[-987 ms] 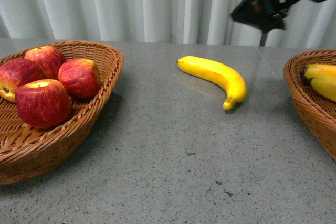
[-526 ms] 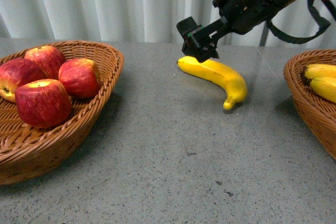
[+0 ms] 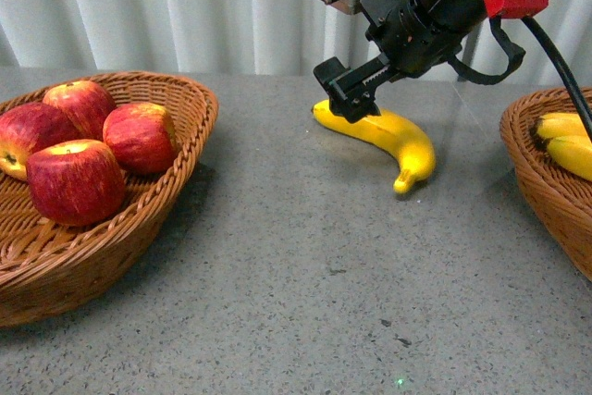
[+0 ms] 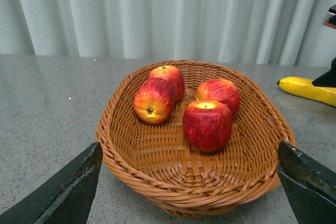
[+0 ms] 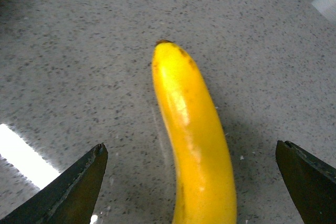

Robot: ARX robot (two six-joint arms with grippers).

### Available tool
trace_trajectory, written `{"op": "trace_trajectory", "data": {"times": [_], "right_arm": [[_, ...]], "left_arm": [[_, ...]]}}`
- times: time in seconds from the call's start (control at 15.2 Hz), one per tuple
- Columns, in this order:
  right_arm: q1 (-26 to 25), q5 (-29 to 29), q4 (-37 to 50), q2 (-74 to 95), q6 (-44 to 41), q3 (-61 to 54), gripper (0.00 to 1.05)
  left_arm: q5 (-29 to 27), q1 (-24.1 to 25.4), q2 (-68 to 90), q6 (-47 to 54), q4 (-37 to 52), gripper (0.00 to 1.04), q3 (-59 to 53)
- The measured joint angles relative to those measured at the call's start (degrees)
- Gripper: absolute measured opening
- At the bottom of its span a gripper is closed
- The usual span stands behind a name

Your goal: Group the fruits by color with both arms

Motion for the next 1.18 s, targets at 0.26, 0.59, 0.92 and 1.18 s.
{"op": "trace_trajectory", "data": {"times": [0.26, 0.59, 0.92, 1.18], "right_arm": [[-1.1, 1.4, -4.1, 6.8, 4.1, 4.7, 0.98], [-1.1, 0.0, -2.1, 6.9, 4.3, 2.7, 0.45], [-4.3, -11.1, 6.8, -5.3, 11.5, -4.1, 0.36], [-17.6, -12.9, 14.9, -21.4, 8.4, -15.6, 0.36]], "left_arm": [[0.0, 0.0, 0.0, 0.0, 0.0, 0.98, 0.0], [0.0, 0.0, 0.0, 0.0, 0.0, 0.98, 0.0], [0.0, 0.0, 0.0, 0.0, 0.0, 0.98, 0.0], [0.0, 0.0, 0.0, 0.0, 0.0, 0.98, 0.0]]}}
